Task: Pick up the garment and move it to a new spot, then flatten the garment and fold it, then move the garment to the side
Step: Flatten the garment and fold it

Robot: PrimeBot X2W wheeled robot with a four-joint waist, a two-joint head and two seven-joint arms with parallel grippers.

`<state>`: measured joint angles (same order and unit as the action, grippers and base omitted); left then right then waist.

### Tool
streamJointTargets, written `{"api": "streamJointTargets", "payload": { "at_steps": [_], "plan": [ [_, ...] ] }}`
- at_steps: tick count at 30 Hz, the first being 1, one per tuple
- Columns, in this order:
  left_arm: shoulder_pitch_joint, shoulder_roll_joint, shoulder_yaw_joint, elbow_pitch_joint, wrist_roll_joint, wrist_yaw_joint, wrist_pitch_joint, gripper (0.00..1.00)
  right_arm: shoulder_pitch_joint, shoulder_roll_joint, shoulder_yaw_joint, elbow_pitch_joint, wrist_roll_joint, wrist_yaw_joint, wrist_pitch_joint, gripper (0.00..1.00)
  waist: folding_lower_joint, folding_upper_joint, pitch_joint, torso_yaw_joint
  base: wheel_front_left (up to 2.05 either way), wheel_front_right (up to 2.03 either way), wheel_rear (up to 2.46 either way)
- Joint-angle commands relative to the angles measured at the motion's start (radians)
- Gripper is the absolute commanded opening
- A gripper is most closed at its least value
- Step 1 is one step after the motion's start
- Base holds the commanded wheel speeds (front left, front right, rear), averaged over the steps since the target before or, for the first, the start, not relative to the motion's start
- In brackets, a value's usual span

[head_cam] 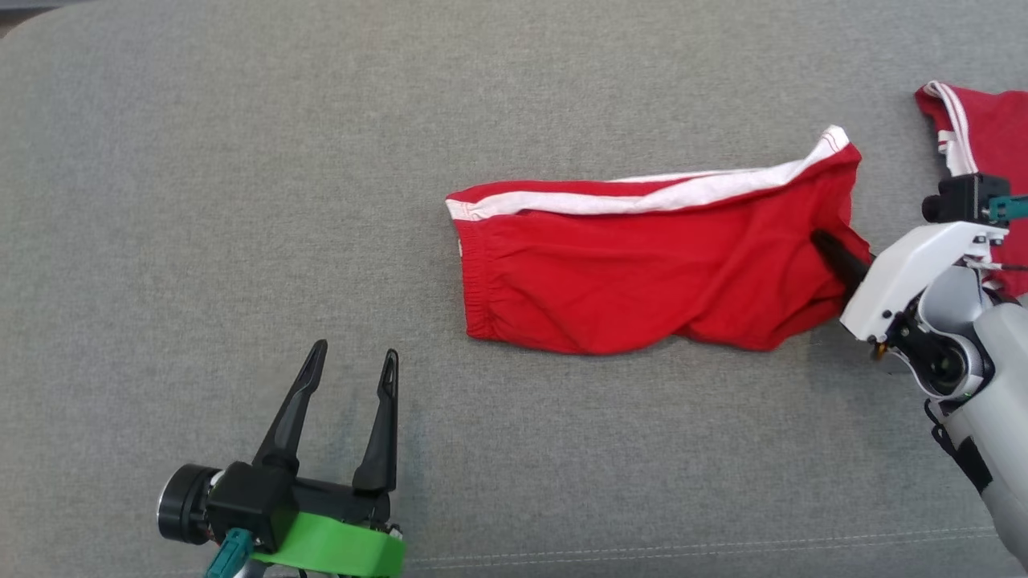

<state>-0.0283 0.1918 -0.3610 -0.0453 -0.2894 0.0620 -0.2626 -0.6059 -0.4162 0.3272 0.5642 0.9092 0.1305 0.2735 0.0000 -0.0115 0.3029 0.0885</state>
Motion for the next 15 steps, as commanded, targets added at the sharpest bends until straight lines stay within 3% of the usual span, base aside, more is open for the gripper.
{"api": "streamJointTargets", "payload": {
  "at_steps": [1,8,15],
  "plan": [
    [0.022,-0.002,0.007,-0.003,0.013,-0.006,-0.002,1.0,0.024,-0.011,-0.009,0.0,0.006,0.0,0.002,0.0,0.0,0.0115,-0.072,-0.07,0.0,0.0,0.0],
    [0.077,-0.032,0.031,-0.014,0.04,-0.04,-0.002,1.0,0.068,-0.074,-0.099,0.027,-0.005,0.0,-0.035,0.0,0.0,0.0115,-0.086,-0.065,0.0,0.0,0.0],
    [0.098,-0.081,0.061,-0.006,0.052,-0.066,-0.002,1.0,0.061,-0.055,-0.102,-0.162,-0.032,0.0,-0.033,0.0,0.0,0.0115,-0.093,-0.035,0.0,0.0,0.0]
  ]
}}
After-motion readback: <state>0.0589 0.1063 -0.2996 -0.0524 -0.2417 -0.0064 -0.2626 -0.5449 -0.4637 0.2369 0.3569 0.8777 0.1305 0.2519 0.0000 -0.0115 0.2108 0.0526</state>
